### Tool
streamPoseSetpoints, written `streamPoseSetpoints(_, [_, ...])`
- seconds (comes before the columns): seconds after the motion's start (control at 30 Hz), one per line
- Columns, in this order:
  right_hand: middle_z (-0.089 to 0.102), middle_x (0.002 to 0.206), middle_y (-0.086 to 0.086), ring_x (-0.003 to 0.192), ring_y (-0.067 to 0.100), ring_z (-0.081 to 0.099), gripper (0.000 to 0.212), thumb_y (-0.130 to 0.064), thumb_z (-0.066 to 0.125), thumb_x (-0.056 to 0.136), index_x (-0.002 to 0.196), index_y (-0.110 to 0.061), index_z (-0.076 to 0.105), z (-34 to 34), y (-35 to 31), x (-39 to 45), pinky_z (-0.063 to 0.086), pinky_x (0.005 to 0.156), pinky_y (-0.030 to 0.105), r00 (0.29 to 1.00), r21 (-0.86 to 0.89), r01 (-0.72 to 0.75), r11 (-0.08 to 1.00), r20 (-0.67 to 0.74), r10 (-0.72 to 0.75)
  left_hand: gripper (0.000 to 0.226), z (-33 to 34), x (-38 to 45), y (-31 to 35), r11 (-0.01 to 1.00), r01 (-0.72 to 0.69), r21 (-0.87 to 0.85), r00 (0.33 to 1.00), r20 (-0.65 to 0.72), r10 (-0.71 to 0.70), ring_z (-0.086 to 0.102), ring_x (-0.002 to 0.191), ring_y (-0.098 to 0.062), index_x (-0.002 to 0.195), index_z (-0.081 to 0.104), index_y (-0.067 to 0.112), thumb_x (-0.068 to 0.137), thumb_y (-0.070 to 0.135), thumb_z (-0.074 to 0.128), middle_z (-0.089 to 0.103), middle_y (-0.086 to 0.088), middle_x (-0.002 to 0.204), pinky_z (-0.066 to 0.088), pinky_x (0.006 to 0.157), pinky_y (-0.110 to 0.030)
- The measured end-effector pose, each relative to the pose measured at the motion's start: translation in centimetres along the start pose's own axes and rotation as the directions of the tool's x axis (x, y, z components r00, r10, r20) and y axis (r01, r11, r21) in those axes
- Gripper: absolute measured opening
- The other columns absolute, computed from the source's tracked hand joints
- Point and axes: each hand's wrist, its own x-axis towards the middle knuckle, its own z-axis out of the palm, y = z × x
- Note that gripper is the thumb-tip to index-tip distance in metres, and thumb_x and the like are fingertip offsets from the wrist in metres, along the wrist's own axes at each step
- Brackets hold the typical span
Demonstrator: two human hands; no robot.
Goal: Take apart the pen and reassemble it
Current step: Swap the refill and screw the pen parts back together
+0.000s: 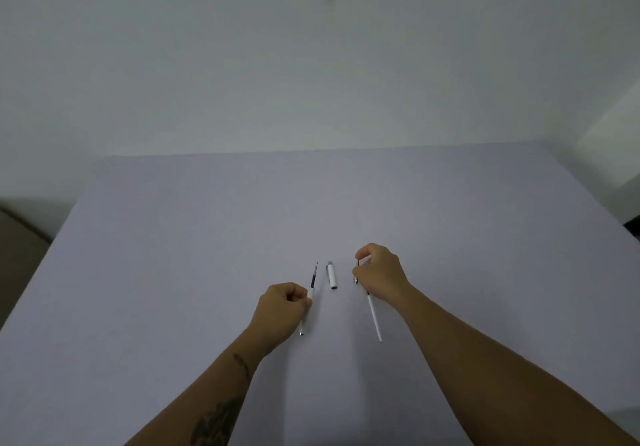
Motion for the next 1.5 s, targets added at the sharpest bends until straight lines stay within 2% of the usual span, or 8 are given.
streamPoseSetpoints(0.13, [0.052,0.094,0.002,0.081,0.023,0.057,0.03,-0.018,0.059,0.083,0.11,-0.02,0.049,2.2,1.5,1.7,0.045,0.067,0.031,0.993,-0.28,0.077,0.957,0.109,-0.048,0.011,0.9,0.7,-0.1,0.998,0.055,0.022,0.998,-0.014,-0.055,0.055,0.068,-0.017,0.076,0.069,0.014,0.086,0.014,0.064,0.065,-0.002,0.075,0.048,0.069,-0.028])
streamPoseSetpoints(0.5, [0.049,0.082,0.001,0.074,0.026,0.051,0.017,-0.018,0.056,0.086,0.099,-0.013,0.047,3.8,1.2,3.4,0.039,0.062,0.032,0.985,-0.401,0.162,0.902,0.119,-0.124,0.017,2.8,2.1,-0.2,0.991,0.131,0.038,0.991,-0.047,-0.129,0.056,0.065,-0.011,0.069,0.067,0.022,0.085,0.017,0.063,0.066,0.005,0.07,0.044,0.062,-0.022])
streamPoseSetpoints(0.7, [0.07,0.083,0.007,0.077,0.026,0.065,0.015,-0.015,0.055,0.085,0.087,-0.008,0.068,2.5,1.0,2.4,0.055,0.07,0.035,0.994,-0.105,0.095,0.99,0.067,-0.089,0.016,3.3,2.1,-0.2,0.993,0.111,0.039,0.993,-0.047,-0.109,0.053,0.059,-0.007,0.07,0.068,0.021,0.085,0.014,0.065,0.063,0.007,0.067,0.043,0.056,-0.016])
streamPoseSetpoints(0.87, [0.071,0.079,0.002,0.061,0.012,0.058,0.01,-0.019,0.067,0.088,0.085,-0.016,0.076,2.3,0.6,0.5,0.045,0.054,0.021,0.95,0.347,-0.149,0.926,0.31,0.036,0.01,4.3,1.7,0.4,0.999,0.028,0.043,0.996,-0.091,-0.024,0.056,0.058,-0.007,0.074,0.069,0.018,0.083,0.014,0.069,0.067,0.004,0.069,0.044,0.051,-0.012])
streamPoseSetpoints(1.03, [0.07,0.077,0.0,0.059,0.01,0.056,0.008,-0.014,0.068,0.088,0.086,-0.011,0.074,1.6,1.1,-0.6,0.044,0.053,0.021,0.945,0.401,-0.222,0.889,0.313,0.095,0.007,4.8,1.6,1.2,0.996,-0.018,0.088,0.999,-0.046,0.022,0.054,0.059,-0.01,0.076,0.07,0.018,0.082,0.015,0.072,0.064,0.004,0.068,0.044,0.058,-0.02])
streamPoseSetpoints(1.23, [0.071,0.071,0.004,0.053,0.01,0.059,0.018,-0.012,0.061,0.09,0.074,-0.01,0.068,-1.8,1.0,1.2,0.046,0.052,0.024,0.981,0.453,-0.191,0.871,0.114,0.156,0.007,5.5,1.5,0.7,0.992,-0.007,0.125,1.0,0.021,0.004,0.057,0.066,-0.01,0.079,0.068,0.021,0.085,0.018,0.07,0.066,0.003,0.077,0.043,0.06,-0.018])
streamPoseSetpoints(1.33, [0.072,0.07,0.006,0.055,0.013,0.059,0.017,-0.012,0.062,0.086,0.07,-0.009,0.069,-3.2,2.2,1.9,0.048,0.055,0.027,0.988,0.347,-0.153,0.925,0.064,0.139,0.008,6.1,1.3,0.5,0.99,-0.011,0.142,0.999,0.037,0.006,0.057,0.068,-0.01,0.079,0.067,0.022,0.086,0.019,0.068,0.065,0.004,0.078,0.043,0.061,-0.019])
streamPoseSetpoints(1.5, [0.073,0.076,0.009,0.072,0.025,0.066,0.013,-0.014,0.063,0.076,0.067,-0.01,0.07,-2.4,5.7,1.5,0.047,0.062,0.026,0.989,-0.121,-0.121,0.985,0.073,0.131,0.012,6.8,0.9,0.2,0.986,-0.022,0.166,0.997,0.071,0.01,0.055,0.064,-0.009,0.076,0.064,0.023,0.086,0.018,0.067,0.061,0.005,0.073,0.041,0.059,-0.019])
